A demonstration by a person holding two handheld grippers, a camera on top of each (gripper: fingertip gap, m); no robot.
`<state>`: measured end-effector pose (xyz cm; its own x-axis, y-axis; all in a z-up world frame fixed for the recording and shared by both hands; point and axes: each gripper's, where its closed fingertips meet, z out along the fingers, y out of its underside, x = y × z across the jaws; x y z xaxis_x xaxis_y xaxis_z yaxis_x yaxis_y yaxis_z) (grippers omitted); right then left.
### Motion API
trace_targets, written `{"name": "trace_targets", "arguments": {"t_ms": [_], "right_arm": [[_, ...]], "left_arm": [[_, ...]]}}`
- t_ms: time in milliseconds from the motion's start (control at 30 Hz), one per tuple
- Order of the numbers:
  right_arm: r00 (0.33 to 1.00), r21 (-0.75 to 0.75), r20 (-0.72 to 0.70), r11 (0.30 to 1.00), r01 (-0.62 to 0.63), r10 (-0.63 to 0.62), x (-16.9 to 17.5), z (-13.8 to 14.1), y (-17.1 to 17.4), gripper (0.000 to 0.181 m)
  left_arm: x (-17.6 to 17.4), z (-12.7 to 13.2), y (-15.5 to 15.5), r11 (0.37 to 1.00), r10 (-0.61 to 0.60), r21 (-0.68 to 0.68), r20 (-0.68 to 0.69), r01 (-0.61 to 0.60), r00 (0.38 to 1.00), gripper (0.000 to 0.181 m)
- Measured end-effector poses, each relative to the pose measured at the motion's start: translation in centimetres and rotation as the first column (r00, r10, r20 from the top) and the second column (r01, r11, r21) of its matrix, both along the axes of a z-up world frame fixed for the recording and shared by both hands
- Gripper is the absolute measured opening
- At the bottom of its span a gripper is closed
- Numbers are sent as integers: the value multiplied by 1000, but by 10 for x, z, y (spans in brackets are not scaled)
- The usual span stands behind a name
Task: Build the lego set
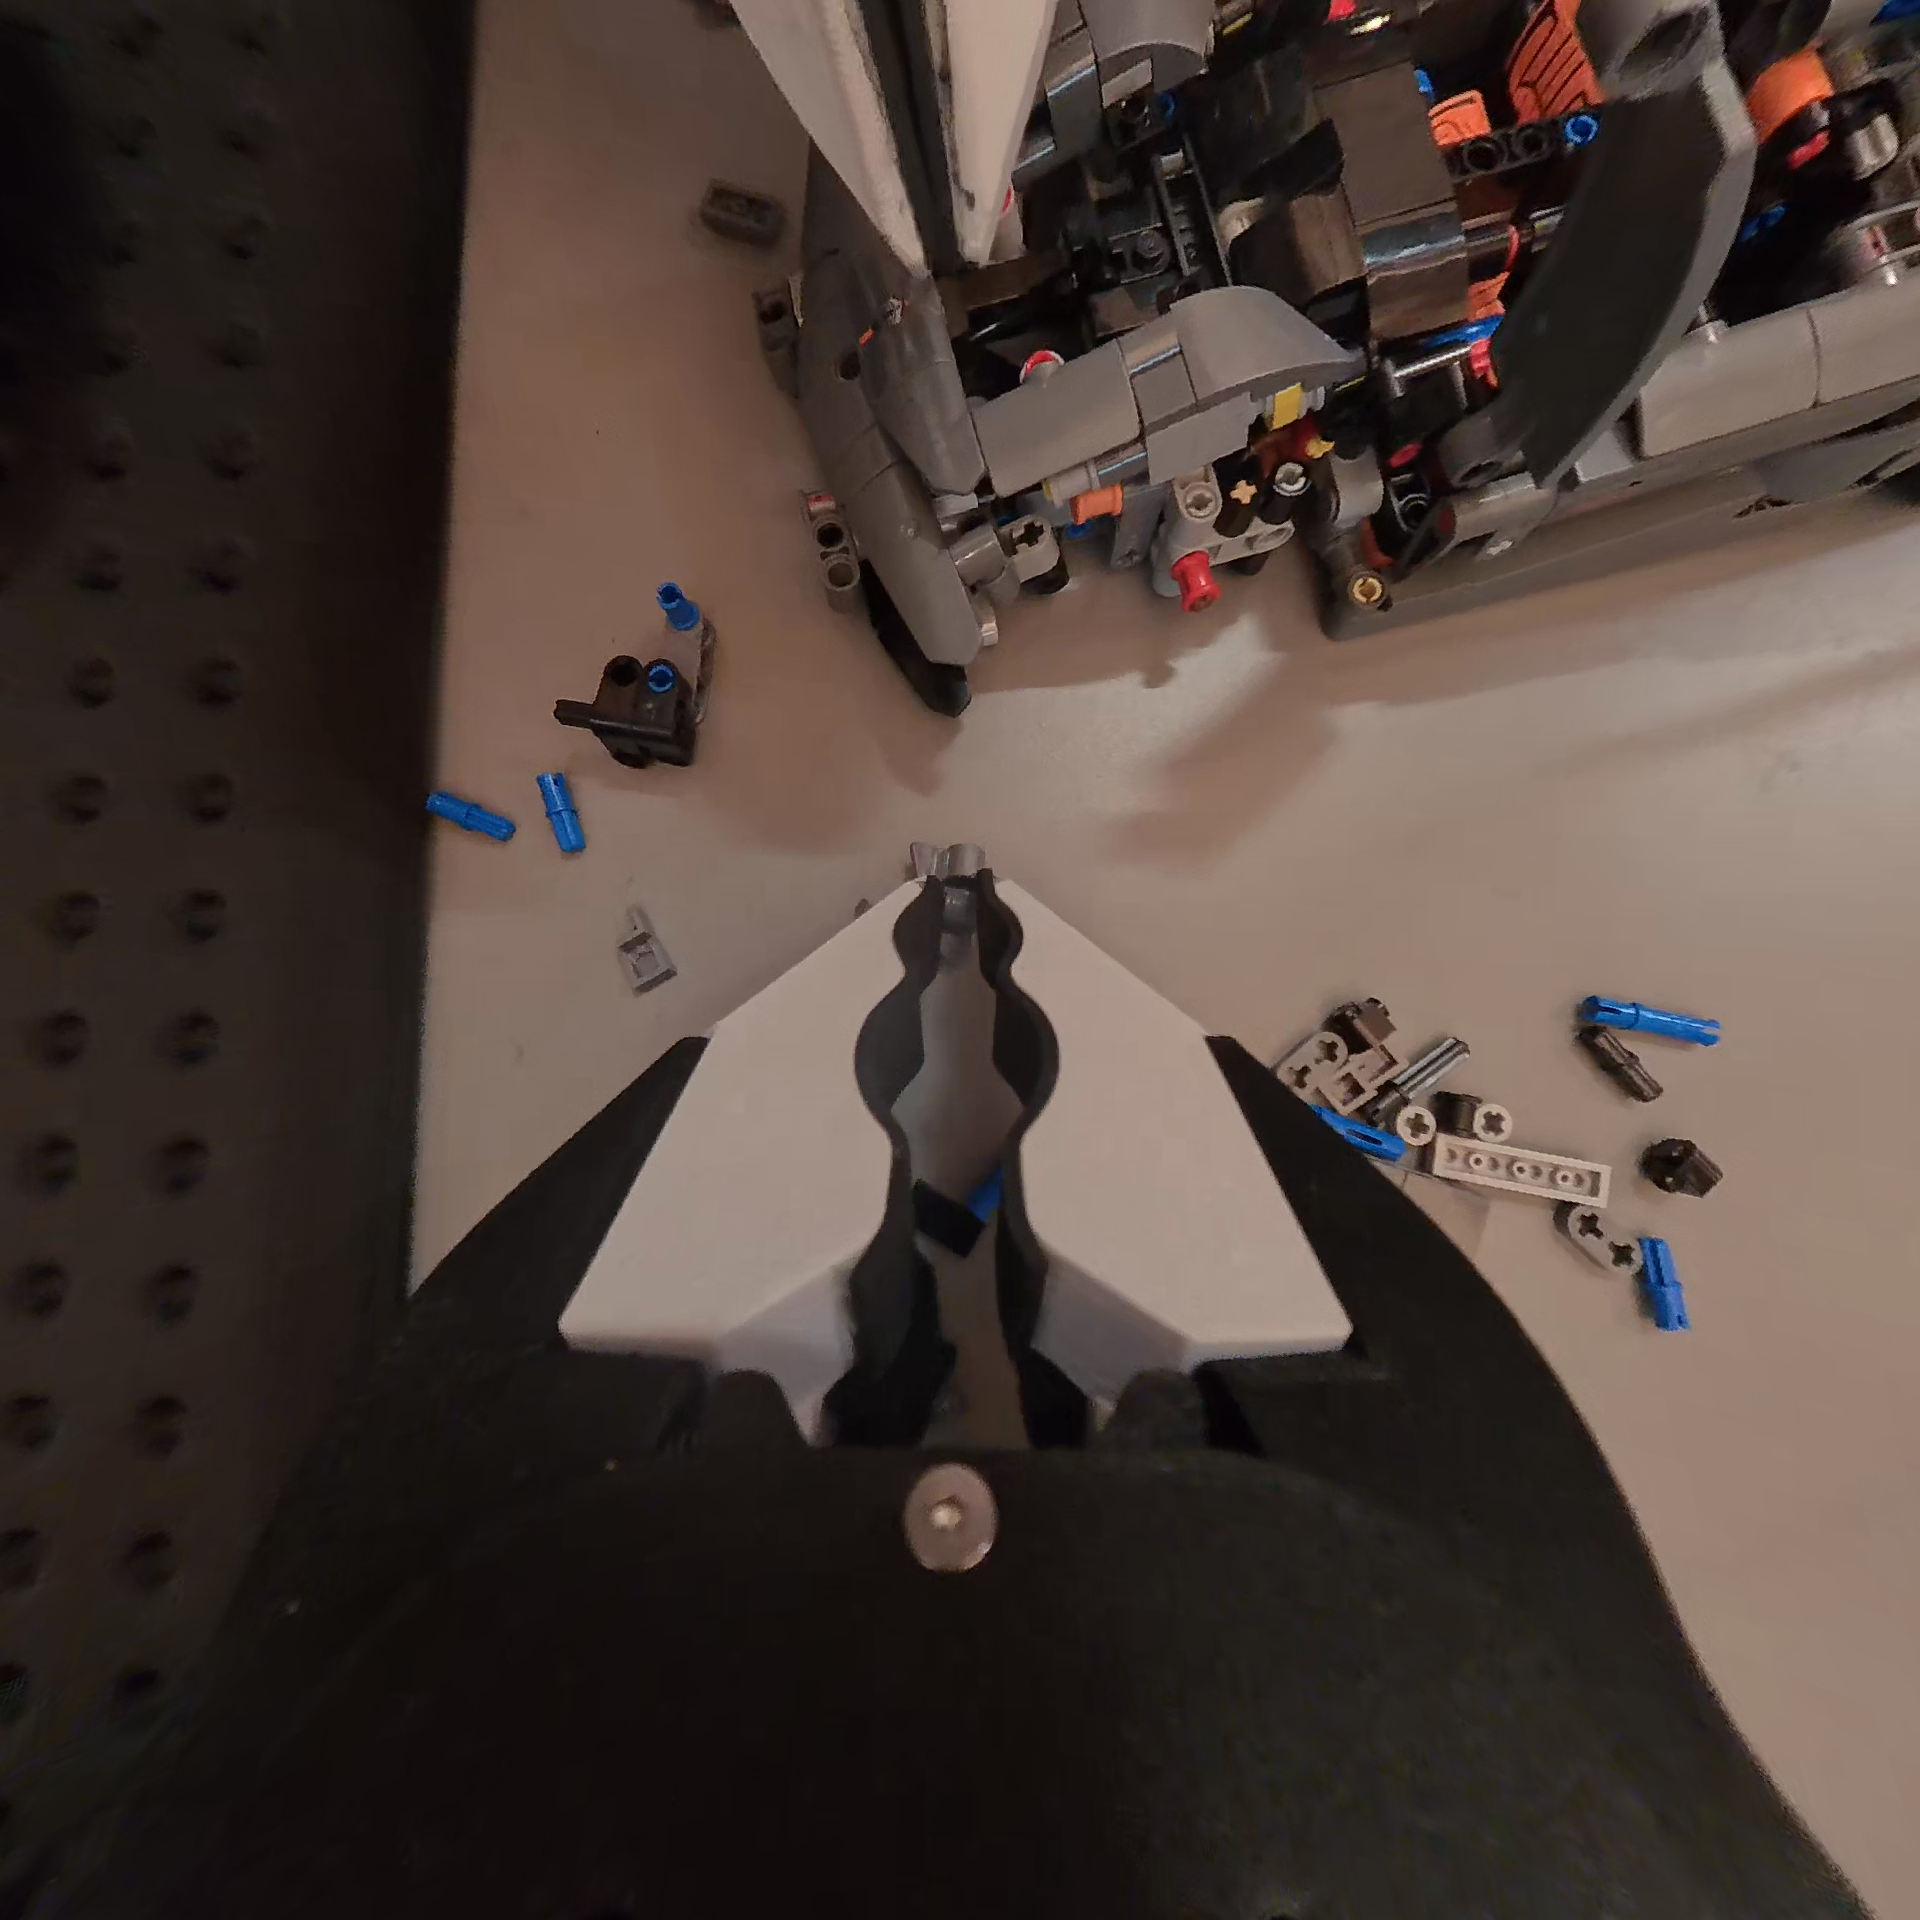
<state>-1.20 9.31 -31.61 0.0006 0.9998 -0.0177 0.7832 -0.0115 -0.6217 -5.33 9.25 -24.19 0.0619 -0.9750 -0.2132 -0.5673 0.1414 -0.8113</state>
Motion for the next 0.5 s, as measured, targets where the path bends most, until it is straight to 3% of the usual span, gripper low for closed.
{"name": "trace_targets", "arguments": {"t_ms": [500], "right_arm": [[991,36,-136,999,1,4,-4,32,1,4]], "left_arm": [[0,1,5,997,22,70,-2,-22,1000,0]]}}
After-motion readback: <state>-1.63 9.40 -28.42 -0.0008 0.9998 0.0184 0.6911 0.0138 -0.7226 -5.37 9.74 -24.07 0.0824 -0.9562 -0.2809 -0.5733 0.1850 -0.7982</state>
